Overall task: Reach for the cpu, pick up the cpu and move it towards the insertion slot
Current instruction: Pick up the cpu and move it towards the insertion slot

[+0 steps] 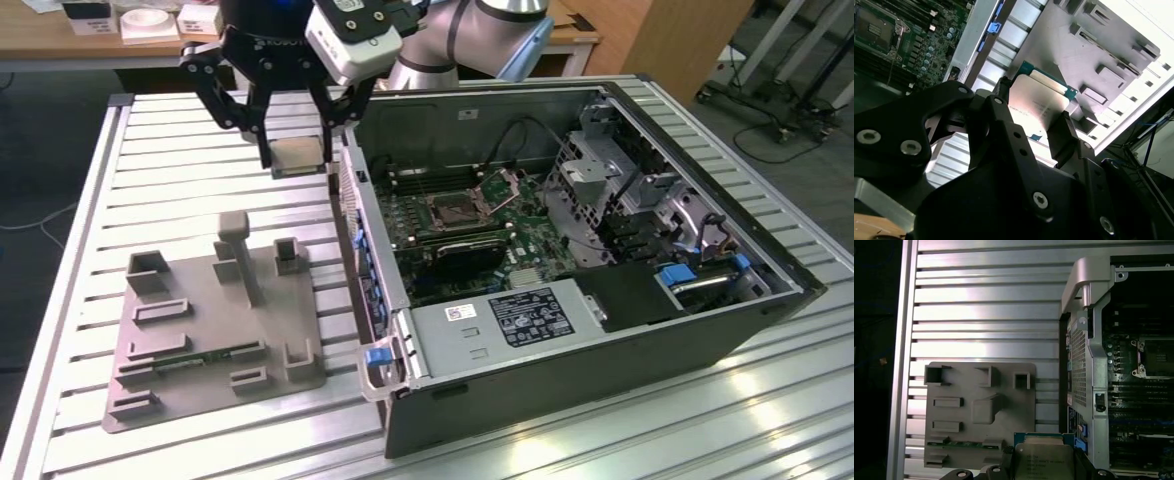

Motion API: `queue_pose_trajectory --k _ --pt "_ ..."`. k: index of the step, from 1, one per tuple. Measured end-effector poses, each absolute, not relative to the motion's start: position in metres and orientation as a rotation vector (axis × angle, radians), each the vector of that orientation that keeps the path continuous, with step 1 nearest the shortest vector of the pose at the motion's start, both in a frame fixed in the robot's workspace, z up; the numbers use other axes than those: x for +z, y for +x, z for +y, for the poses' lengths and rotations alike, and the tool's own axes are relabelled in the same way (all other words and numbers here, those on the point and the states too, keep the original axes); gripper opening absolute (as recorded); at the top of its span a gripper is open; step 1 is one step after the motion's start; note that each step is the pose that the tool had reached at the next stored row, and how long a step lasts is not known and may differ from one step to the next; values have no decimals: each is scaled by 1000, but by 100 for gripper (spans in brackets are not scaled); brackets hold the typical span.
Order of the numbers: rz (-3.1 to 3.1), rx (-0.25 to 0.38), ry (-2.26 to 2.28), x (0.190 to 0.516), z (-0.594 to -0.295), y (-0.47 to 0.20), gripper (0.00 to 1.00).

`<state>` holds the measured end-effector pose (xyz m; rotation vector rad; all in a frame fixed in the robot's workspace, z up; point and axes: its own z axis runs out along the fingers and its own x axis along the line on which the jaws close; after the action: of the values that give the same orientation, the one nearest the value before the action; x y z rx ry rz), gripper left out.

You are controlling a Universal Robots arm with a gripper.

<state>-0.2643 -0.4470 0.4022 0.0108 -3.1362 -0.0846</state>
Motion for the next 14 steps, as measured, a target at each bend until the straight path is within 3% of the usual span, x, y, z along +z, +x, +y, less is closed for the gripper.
queue_pose_trajectory --k 14 --pt "-3136 -85 11 402 -447 -255 54"
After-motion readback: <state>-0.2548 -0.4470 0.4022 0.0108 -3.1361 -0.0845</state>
